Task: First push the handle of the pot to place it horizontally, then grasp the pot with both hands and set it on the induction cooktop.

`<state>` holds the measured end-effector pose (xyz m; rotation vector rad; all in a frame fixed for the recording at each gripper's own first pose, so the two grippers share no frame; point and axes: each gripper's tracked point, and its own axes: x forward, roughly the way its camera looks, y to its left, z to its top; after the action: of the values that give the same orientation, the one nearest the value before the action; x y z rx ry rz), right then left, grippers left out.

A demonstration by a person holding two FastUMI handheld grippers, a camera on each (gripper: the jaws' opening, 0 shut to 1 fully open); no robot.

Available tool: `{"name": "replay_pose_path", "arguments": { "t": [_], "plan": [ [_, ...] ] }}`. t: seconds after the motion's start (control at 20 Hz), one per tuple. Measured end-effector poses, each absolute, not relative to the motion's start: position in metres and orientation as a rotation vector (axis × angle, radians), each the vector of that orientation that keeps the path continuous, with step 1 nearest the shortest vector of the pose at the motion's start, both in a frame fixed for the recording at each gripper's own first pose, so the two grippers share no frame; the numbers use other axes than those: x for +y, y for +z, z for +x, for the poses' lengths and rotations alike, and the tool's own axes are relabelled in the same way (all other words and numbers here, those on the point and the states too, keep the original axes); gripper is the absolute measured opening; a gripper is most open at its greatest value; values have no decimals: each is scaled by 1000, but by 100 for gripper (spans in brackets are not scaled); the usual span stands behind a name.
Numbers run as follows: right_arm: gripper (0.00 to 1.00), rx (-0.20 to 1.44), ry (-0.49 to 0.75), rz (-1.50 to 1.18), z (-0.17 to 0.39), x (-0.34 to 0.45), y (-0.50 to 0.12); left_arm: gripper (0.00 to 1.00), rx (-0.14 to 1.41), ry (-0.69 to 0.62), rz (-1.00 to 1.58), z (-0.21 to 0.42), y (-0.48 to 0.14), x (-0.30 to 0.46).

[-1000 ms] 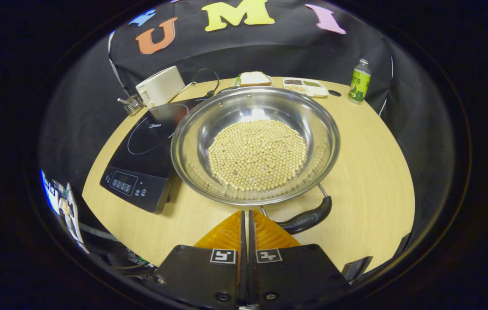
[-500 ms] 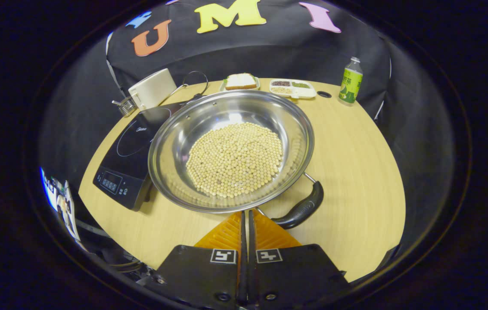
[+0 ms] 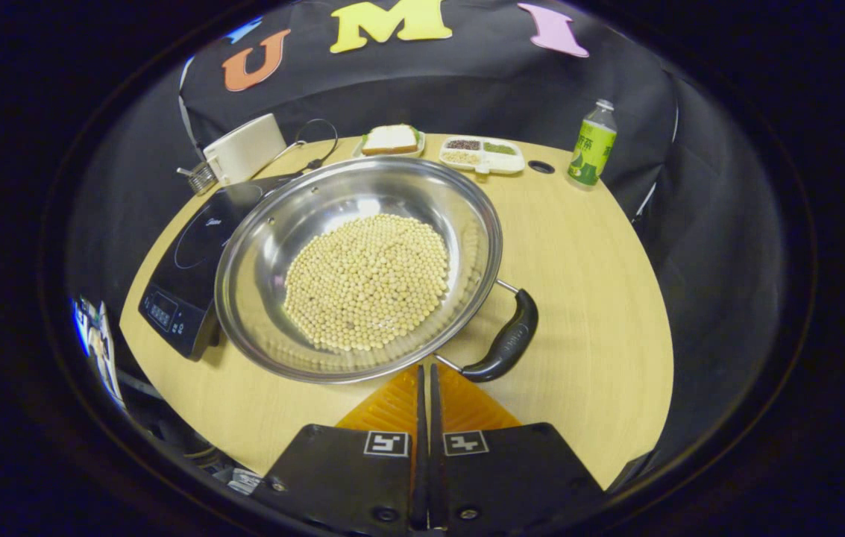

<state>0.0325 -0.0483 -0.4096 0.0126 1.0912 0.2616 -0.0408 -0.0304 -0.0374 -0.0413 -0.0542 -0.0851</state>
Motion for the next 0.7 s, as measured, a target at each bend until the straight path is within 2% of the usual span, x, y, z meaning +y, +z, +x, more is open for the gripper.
{"name": "replay_pose_path", "arguments": {
  "t": [0.1, 0.15, 0.25, 0.3, 0.35, 0.5, 0.6, 0.7],
  "plan": [
    [1, 1075, 256, -7, 44, -59, -412, 96, -40, -80, -32, -33, -47, -31],
    [4, 1066, 249, -16, 49, -65, -414, 96, -28, -71, -10, -29, -51, -28],
    [0, 1056, 241, -22, 60, -73, -418, 96, -30, -50, 25, -21, -53, -23],
    [4, 1049, 237, -26, 64, -77, -420, 96, -33, -46, 24, -15, -54, -23],
    [1, 1040, 230, -33, 69, -82, -419, 96, -30, -49, 16, -10, -55, -24],
    [4, 1017, 218, -56, 84, -93, -422, 96, -25, -54, -20, 0, -59, -24],
    [1, 1004, 206, -60, 93, -100, -422, 96, -20, -53, -26, 7, -63, -24],
    [4, 987, 193, -27, 103, -104, -420, 96, -17, -56, -24, 12, -68, -25]
  ]
}}
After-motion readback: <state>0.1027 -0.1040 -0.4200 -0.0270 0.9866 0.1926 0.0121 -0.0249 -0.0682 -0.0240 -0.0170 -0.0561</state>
